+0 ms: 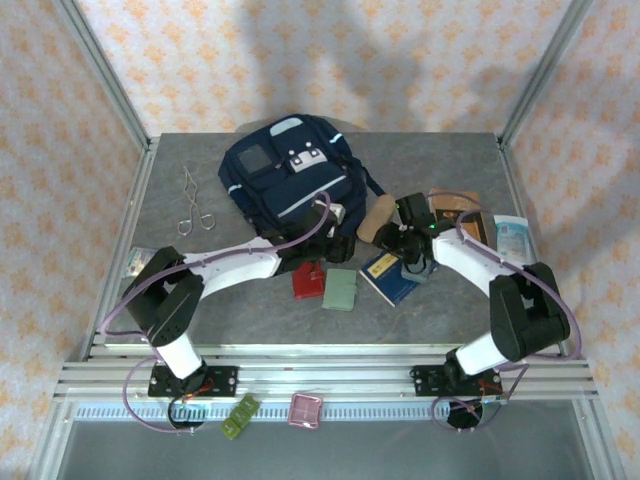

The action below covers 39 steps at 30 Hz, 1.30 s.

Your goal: Pack books, pencil case, and school supplies into a backpack

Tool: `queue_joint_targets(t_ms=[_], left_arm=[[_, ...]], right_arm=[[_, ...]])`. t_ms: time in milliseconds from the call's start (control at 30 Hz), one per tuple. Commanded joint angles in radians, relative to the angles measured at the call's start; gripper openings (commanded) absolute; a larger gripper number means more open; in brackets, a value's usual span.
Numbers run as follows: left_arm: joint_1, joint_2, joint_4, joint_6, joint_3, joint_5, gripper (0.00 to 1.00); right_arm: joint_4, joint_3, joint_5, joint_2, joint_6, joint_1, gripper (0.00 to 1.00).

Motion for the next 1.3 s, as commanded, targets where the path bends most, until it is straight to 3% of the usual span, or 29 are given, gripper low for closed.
queue_joint_targets(t_ms=[0,200,433,567,867,1033,1200,1267], left_arm=[[-0.015,0.024,0.066,-0.037,0.038,0.043,0.58],[-0.056,0.144,0.029,-0.015,0.134,0.100,0.58],[-0.089,0.293,-0.070,0.030,0.278,0.123,0.58],[-0.097,0.363,-0.117,0.050,0.349,0.106,0.58],[-0.102,0.493,-0.219,0.089,0.486,0.052,0.56],[-0.102,0.526,-0.247,0.095,0.495,0.037,0.47],[-0.102,0.546,-0.262,0.102,0.485,0.051,0.27],[-0.102,0.556,-0.261,0.102,0.483,0.069,0.23]], right_arm=[[-0.007,0.005,0.071,0.042,0.059,0.008,0.54],[-0.092,-0.011,0.194,0.103,0.139,-0.024,0.53],[-0.156,-0.100,0.299,-0.039,0.173,-0.112,0.52],[-0.163,-0.136,0.294,-0.082,0.156,-0.150,0.53],[-0.068,-0.264,0.117,-0.171,0.181,-0.149,0.54],[0.034,-0.333,0.028,-0.194,0.184,-0.149,0.54],[0.195,-0.399,-0.099,-0.227,0.187,-0.149,0.50],[0.243,-0.416,-0.139,-0.266,0.181,-0.150,0.46]])
